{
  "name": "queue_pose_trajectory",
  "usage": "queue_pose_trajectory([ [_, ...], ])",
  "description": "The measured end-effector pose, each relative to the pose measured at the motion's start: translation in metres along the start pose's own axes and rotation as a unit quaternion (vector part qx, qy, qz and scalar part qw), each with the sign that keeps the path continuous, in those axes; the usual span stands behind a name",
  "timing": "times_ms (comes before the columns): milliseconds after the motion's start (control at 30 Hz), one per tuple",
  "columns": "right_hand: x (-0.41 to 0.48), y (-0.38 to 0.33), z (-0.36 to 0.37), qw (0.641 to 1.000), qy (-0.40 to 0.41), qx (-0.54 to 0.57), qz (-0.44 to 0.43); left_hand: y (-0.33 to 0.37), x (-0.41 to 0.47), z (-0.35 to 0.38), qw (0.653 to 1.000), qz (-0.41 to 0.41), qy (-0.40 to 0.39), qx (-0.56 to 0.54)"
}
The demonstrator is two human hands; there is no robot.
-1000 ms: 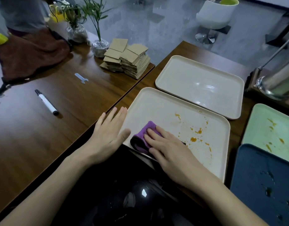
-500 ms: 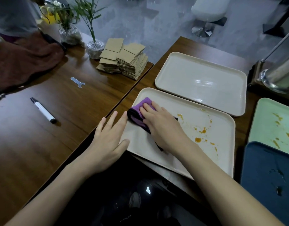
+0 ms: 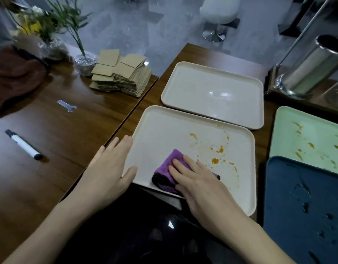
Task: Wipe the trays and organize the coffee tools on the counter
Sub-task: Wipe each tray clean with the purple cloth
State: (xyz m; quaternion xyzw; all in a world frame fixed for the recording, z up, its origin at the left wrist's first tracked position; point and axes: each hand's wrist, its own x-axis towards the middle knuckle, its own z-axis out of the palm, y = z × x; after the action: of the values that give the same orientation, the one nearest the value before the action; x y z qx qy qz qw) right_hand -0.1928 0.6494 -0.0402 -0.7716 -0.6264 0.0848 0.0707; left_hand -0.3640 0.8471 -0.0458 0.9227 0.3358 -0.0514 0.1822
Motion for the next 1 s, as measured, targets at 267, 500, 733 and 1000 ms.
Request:
queue_pose_trajectory([
  [267,0.004,-0.003,0.006,1.0,-0.007,-0.006,0.019,0.018,0.032,0.004,0.995,0.061,-0.02,0.079],
  [500,0.065,0.024,-0.004,0.996,0.01,-0.029,0.083,0.021,0.03,0.004,0.995,0.052,-0.03,0.085],
  [733,0.085,0.038,-0.035,0.989,0.034,0.028,0.144,0.02,0.03,0.005,0.995,0.047,-0.027,0.081],
  [1000,0.022,0.011,-0.014,0.996,0.069,-0.032,0.054,0.022,0.029,0.008,0.994,0.047,-0.016,0.093],
])
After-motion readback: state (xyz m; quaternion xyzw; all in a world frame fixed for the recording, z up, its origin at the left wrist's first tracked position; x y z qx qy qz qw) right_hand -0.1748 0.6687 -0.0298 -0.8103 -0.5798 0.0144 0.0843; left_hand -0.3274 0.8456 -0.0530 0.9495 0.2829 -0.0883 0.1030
